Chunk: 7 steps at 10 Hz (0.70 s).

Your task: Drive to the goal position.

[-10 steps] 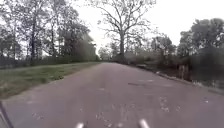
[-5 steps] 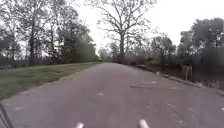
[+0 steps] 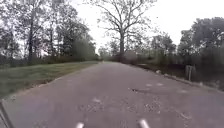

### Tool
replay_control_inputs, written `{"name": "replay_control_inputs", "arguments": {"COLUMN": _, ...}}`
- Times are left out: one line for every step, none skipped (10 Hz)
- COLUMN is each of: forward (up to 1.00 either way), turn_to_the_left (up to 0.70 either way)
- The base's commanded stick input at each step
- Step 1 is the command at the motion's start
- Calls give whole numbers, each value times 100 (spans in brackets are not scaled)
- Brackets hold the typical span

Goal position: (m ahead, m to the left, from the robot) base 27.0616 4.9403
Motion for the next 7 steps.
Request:
{"name": "replay_control_inputs", "arguments": {"forward": 70, "turn_to_the_left": 0}}
{"name": "replay_control_inputs", "arguments": {"forward": 70, "turn_to_the_left": 0}}
{"name": "replay_control_inputs", "arguments": {"forward": 70, "turn_to_the_left": 0}}
{"name": "replay_control_inputs", "arguments": {"forward": 70, "turn_to_the_left": 0}}
{"name": "replay_control_inputs", "arguments": {"forward": 70, "turn_to_the_left": 0}}
{"name": "replay_control_inputs", "arguments": {"forward": 70, "turn_to_the_left": 0}}
{"name": "replay_control_inputs", "arguments": {"forward": 70, "turn_to_the_left": 0}}
